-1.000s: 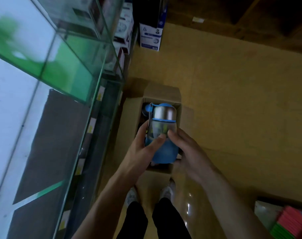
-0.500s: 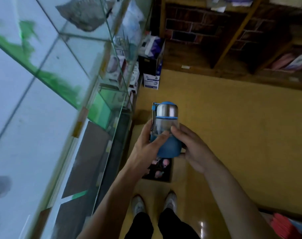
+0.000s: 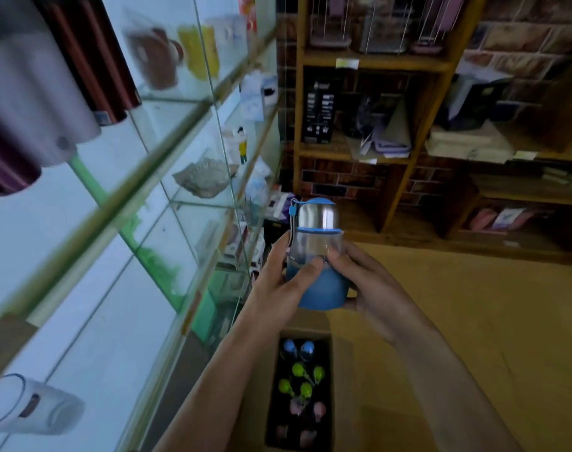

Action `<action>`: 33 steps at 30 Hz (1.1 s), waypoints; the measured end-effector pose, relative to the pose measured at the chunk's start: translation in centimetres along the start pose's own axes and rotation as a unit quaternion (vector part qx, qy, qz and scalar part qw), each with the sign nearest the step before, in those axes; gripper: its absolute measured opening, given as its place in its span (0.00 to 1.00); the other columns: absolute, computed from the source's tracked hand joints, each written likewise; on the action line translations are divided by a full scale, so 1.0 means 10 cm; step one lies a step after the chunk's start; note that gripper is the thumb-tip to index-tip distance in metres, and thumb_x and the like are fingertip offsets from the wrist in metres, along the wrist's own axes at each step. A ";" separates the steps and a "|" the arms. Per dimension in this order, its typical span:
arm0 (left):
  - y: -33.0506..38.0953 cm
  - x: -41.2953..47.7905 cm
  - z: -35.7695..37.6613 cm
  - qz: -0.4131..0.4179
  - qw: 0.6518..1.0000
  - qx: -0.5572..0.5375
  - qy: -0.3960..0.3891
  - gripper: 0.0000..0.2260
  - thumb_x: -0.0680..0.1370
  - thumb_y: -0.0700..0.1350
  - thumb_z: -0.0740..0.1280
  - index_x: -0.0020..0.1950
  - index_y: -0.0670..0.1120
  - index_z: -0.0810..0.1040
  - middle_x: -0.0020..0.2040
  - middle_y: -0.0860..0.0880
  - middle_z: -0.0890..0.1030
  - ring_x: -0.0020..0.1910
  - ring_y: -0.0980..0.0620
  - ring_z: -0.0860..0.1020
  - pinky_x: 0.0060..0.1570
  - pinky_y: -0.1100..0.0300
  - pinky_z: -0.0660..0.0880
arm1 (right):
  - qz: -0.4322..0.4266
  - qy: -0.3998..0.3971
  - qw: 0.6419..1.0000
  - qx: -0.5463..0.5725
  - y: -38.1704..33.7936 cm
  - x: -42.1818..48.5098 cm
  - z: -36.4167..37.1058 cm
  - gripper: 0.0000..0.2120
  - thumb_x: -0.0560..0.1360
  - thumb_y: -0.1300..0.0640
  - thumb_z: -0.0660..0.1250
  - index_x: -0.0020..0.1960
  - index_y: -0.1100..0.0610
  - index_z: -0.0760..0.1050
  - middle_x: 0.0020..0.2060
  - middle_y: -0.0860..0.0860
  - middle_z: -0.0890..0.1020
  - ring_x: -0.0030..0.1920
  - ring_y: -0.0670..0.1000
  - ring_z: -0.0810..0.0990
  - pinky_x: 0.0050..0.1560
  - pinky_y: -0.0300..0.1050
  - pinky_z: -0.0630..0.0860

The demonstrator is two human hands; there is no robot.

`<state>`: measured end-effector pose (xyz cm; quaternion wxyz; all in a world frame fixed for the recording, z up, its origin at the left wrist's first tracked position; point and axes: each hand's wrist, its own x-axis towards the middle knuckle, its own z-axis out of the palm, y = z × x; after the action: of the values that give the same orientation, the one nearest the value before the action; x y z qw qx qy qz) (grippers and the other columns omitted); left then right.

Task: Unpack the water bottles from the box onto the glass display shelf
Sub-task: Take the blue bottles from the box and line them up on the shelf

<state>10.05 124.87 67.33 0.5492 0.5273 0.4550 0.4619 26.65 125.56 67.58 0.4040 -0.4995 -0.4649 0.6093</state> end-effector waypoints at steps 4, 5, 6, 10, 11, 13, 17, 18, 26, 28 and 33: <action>0.40 -0.06 -0.09 0.054 0.998 0.019 -0.006 0.21 0.81 0.49 0.68 0.73 0.59 0.70 0.63 0.58 0.82 0.60 0.56 0.82 0.62 0.45 0.79 | -0.053 0.002 0.999 0.002 -0.32 -0.08 0.13 0.19 0.79 0.42 0.67 0.69 0.40 0.77 0.64 0.43 0.82 0.63 0.47 0.83 0.63 0.62 0.80; 0.49 -0.07 -0.11 0.068 0.997 0.025 -0.005 0.21 0.81 0.49 0.68 0.73 0.59 0.70 0.63 0.58 0.82 0.60 0.57 0.82 0.62 0.46 0.79 | -0.065 0.002 0.998 0.003 -0.40 -0.09 0.16 0.20 0.78 0.42 0.68 0.69 0.40 0.77 0.64 0.42 0.82 0.63 0.47 0.83 0.63 0.62 0.81; 0.58 -0.08 -0.13 0.079 0.996 0.030 -0.005 0.20 0.81 0.49 0.67 0.73 0.60 0.70 0.63 0.59 0.81 0.60 0.57 0.81 0.62 0.46 0.79 | -0.074 0.002 0.997 0.004 -0.47 -0.10 0.20 0.21 0.76 0.41 0.68 0.68 0.40 0.77 0.64 0.42 0.83 0.63 0.47 0.83 0.63 0.62 0.81; 0.88 -0.18 -0.23 0.115 0.993 0.040 -0.006 0.21 0.81 0.51 0.67 0.74 0.61 0.69 0.65 0.59 0.80 0.61 0.57 0.81 0.63 0.47 0.79 | -0.111 -0.005 0.994 0.008 -0.72 -0.15 0.35 0.29 0.71 0.38 0.71 0.70 0.41 0.76 0.66 0.44 0.81 0.63 0.48 0.83 0.62 0.62 0.81; 0.93 -0.21 -0.25 0.121 0.992 0.040 -0.001 0.22 0.81 0.51 0.67 0.74 0.61 0.69 0.65 0.58 0.80 0.62 0.57 0.80 0.63 0.46 0.78 | -0.119 -0.007 0.993 0.004 -0.77 -0.17 0.38 0.30 0.70 0.37 0.72 0.71 0.41 0.76 0.67 0.44 0.81 0.63 0.48 0.83 0.63 0.62 0.81; 1.01 -0.25 -0.30 0.132 0.990 0.041 0.008 0.22 0.81 0.51 0.67 0.74 0.61 0.69 0.66 0.58 0.80 0.63 0.57 0.80 0.64 0.46 0.77 | -0.129 -0.012 0.992 -0.006 -0.85 -0.19 0.44 0.31 0.70 0.35 0.72 0.71 0.40 0.75 0.67 0.44 0.81 0.64 0.49 0.82 0.64 0.62 0.80; 1.17 -0.35 -0.40 0.164 0.985 0.046 0.011 0.22 0.81 0.50 0.67 0.75 0.58 0.68 0.66 0.58 0.80 0.63 0.58 0.79 0.64 0.49 0.78 | -0.148 -0.023 0.988 -0.020 -0.99 -0.24 0.59 0.30 0.69 0.33 0.72 0.69 0.39 0.76 0.67 0.44 0.81 0.64 0.50 0.82 0.64 0.63 0.80; 1.20 -0.37 -0.42 0.170 0.984 0.045 0.012 0.22 0.80 0.51 0.67 0.74 0.59 0.69 0.65 0.59 0.80 0.62 0.59 0.80 0.62 0.50 0.79 | -0.152 -0.026 0.988 -0.021 -1.02 -0.26 0.63 0.29 0.69 0.34 0.71 0.69 0.39 0.77 0.66 0.44 0.81 0.64 0.49 0.82 0.63 0.63 0.80; 1.35 -0.50 -0.72 0.190 0.979 0.059 0.031 0.19 0.81 0.49 0.67 0.72 0.59 0.71 0.62 0.57 0.82 0.60 0.56 0.81 0.60 0.49 0.80 | -0.171 -0.045 0.984 -0.021 -1.17 -0.31 0.96 0.24 0.70 0.36 0.70 0.66 0.38 0.78 0.63 0.44 0.83 0.61 0.49 0.84 0.62 0.62 0.81; 1.37 -0.54 -0.79 0.207 0.976 0.062 0.039 0.20 0.81 0.48 0.67 0.73 0.58 0.70 0.63 0.57 0.82 0.61 0.56 0.81 0.60 0.50 0.80 | -0.176 -0.058 0.982 -0.021 -1.20 -0.30 1.05 0.25 0.70 0.36 0.71 0.66 0.38 0.78 0.63 0.44 0.83 0.61 0.49 0.84 0.62 0.62 0.81; 1.44 -0.68 -0.94 0.221 0.971 0.055 0.070 0.21 0.77 0.51 0.67 0.70 0.61 0.71 0.61 0.59 0.82 0.59 0.58 0.82 0.57 0.56 0.81 | -0.177 -0.101 0.979 -0.024 -1.26 -0.25 1.23 0.27 0.71 0.36 0.71 0.69 0.37 0.76 0.66 0.45 0.81 0.63 0.50 0.83 0.62 0.62 0.81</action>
<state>-0.74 119.93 81.58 0.3707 0.6106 0.3888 0.5819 15.32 124.25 81.24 0.4443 -0.3548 -0.5985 0.5643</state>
